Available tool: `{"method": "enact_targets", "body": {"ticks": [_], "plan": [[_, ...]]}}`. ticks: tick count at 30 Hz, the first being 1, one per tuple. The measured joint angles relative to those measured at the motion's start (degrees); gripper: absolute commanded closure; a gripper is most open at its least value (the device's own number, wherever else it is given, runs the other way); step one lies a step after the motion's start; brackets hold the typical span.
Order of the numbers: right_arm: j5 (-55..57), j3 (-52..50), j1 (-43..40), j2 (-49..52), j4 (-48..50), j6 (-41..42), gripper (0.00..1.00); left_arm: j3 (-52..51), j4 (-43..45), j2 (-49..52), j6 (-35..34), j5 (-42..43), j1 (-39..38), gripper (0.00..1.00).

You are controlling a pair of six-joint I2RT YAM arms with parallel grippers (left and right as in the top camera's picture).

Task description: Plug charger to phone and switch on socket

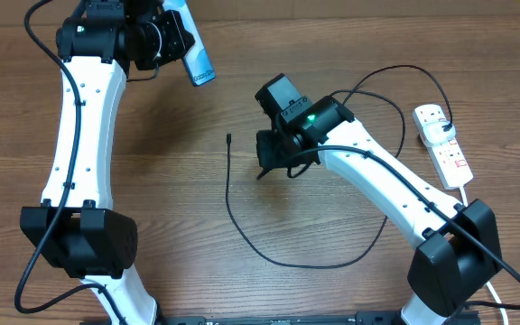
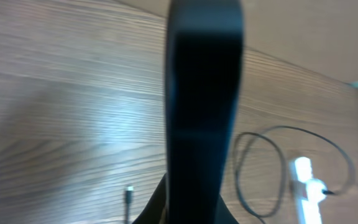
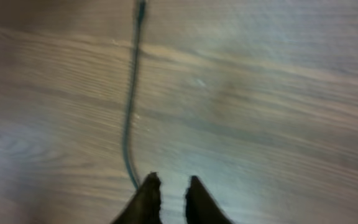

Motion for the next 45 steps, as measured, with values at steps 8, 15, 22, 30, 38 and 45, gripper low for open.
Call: {"method": "enact_targets", "body": {"ticks": [8,15,22,30,38,45], "plan": [[-1.9,6.1,0.0,4.4,-1.6,0.0,0.51,0.0,-2.3,0.0,-0.5,-8.4,0.0,0.96],[-1.8,32.0,0.0,21.8,-14.9,-2.7,0.48,0.0,-3.8,0.0,-0.5,-9.9,0.0,0.96],[-1.3,37.6,0.1,29.9,-14.3,-1.6,0.70,0.0,-4.5,0.0,-0.5,-10.3,0.0,0.96],[4.3,37.6,2.5,34.9,-8.2,4.6,0.59,0.0,-5.5,0.0,-0.5,-10.3,0.3,0.96],[5.7,37.6,3.5,35.7,-8.0,6.0,0.59,0.0,-5.5,0.0,-0.5,-10.3,0.3,0.96],[5.8,37.6,3.5,38.6,-7.9,6.2,0.62,0.0,-5.5,0.0,-0.5,-10.3,0.3,0.96]]}}
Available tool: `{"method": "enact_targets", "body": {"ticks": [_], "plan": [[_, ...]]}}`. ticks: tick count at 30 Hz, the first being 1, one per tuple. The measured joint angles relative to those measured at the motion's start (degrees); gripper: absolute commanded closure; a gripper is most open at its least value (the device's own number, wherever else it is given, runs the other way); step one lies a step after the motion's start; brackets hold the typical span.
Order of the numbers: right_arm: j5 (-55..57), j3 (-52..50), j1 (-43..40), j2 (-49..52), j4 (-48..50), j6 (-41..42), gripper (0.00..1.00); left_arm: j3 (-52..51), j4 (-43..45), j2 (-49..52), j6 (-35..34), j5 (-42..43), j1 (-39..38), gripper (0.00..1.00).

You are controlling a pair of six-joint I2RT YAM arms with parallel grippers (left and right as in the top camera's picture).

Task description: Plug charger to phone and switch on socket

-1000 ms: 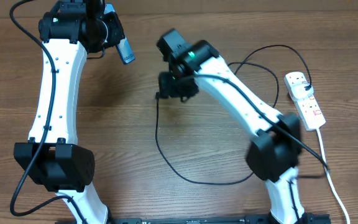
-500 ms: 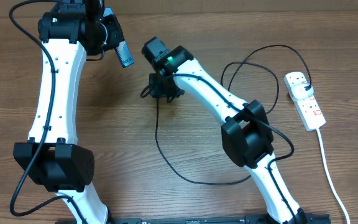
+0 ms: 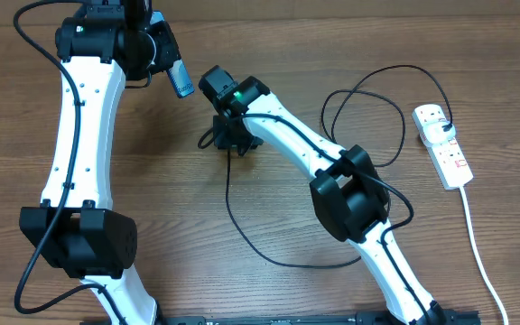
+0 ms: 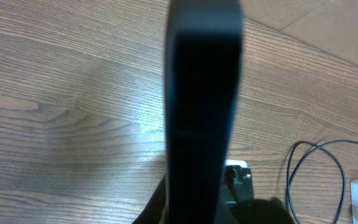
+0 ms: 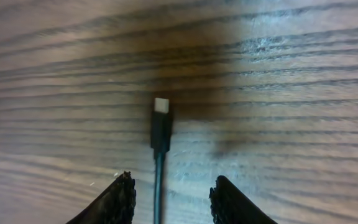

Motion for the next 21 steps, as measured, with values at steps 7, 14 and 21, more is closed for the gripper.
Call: {"method": "enact_targets", "body": {"ticks": [7,14,21], "plan": [[0.2,0.0,0.0,1.4,1.2,0.2,0.64,0.0,0.0,0.0,0.0,0.0,0.0,0.96],[3.5,0.0,0.0,1.5,0.5,0.3,0.77,0.0,0.0,0.0,0.0,0.0,0.0,0.96],[7.9,0.0,0.2,1.5,-2.7,2.9,0.78,0.0,0.0,0.0,0.0,0.0,0.0,0.96]]}}
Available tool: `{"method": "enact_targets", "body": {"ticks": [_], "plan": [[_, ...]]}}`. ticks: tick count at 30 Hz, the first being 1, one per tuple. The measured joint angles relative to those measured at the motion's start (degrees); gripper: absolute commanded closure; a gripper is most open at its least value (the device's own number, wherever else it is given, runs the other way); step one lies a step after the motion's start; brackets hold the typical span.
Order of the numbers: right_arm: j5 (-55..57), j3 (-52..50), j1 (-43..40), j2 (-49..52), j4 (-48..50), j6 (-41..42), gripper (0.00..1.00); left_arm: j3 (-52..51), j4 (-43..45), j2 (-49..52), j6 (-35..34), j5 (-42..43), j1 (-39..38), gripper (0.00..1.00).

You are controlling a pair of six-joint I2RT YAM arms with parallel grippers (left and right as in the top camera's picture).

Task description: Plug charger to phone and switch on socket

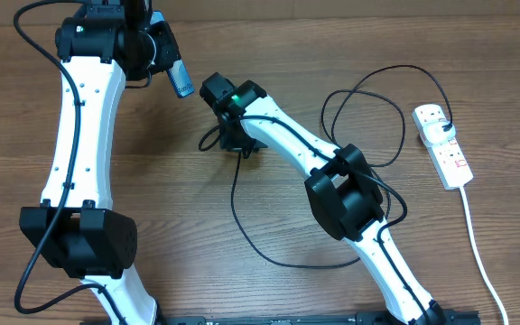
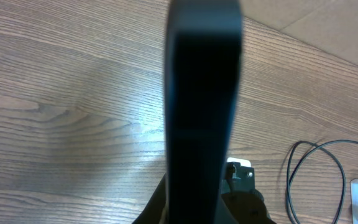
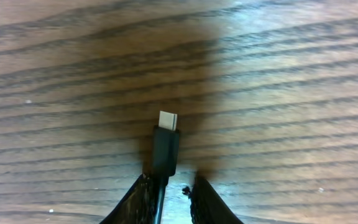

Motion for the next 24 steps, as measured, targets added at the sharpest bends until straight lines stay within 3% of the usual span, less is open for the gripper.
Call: {"method": "enact_targets", "body": {"ticks": [7,24], "plan": [[1.7,0.0,0.0,0.0,-0.7,2.6,0.73,0.0,0.0,0.0,0.0,0.0,0.0,0.96],[0.4,0.0,-0.9,0.1,1.0,3.4,0.85,0.0,0.0,0.0,0.0,0.0,0.0,0.96]]}}
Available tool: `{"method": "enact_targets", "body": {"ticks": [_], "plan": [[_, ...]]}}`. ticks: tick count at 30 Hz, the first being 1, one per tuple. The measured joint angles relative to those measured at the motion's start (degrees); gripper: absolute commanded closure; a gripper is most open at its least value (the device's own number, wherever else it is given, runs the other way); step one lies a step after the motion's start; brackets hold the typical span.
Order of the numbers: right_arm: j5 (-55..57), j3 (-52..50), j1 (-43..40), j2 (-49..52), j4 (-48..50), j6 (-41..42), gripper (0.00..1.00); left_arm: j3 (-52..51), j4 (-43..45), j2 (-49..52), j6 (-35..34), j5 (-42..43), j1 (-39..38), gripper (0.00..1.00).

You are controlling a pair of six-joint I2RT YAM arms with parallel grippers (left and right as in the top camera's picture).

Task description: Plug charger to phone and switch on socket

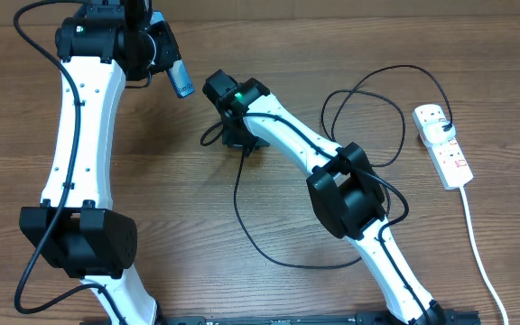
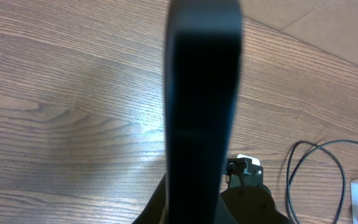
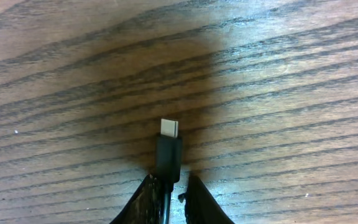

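Note:
My left gripper [image 1: 162, 52] is shut on the phone [image 1: 180, 79], a blue-cased slab held in the air at the back left. In the left wrist view the phone [image 2: 202, 93] is a dark upright slab that fills the middle. My right gripper [image 1: 239, 139] is low over the table, just right of the phone. It is shut on the black charger cable right behind the plug [image 3: 168, 146]. The plug's metal tip [image 3: 169, 127] points away from the fingers [image 3: 148, 199]. A white socket strip [image 1: 444, 146] lies at the far right.
The black cable [image 1: 269, 257] runs from my right gripper down in a wide curve, then loops back up [image 1: 368, 99] to the adapter in the socket strip. The strip's white lead [image 1: 477, 244] trails toward the front right. My right arm [image 1: 350, 194] spans the table's middle.
The right gripper's fingers stand a little closer together on the cable behind the plug. The gripper and plug have shifted slightly to the right. The left arm and the phone have not moved.
First the right gripper hung near the table's middle, right of the cable's loose end, while the left held the phone tilted. Then the right gripper stood open over the plug and the phone was turned. Later its fingers pinched the cable, and they still hold it.

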Motion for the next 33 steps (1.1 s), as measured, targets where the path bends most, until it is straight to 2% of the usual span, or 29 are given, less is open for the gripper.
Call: {"method": "enact_targets", "body": {"ticks": [8,10,11,18,22,24,33], "plan": [[0.0,0.0,-0.1,0.0,0.1,-0.2,0.85,0.0,0.0,0.0,0.0,0.0,0.0,0.96],[-0.1,0.0,-0.1,0.0,0.1,-0.1,0.75,0.0,0.0,0.0,0.0,0.0,0.0,0.96],[0.0,0.0,-0.2,0.0,-0.1,-0.1,0.73,0.0,0.0,0.0,0.0,0.0,0.0,0.96],[-1.1,0.0,-2.0,0.0,0.2,-0.7,0.79,0.0,0.0,0.0,0.0,0.0,0.0,0.96],[-2.9,0.0,-3.0,0.0,0.8,-1.6,0.77,0.0,0.0,0.0,0.0,0.0,0.0,0.96],[-3.6,0.0,-3.2,0.0,0.9,-1.8,0.72,0.0,0.0,0.0,0.0,0.0,0.0,0.96],[-4.1,0.0,-3.1,0.0,1.6,-2.3,0.73,0.0,0.0,0.0,0.0,0.0,0.0,0.96]]}}
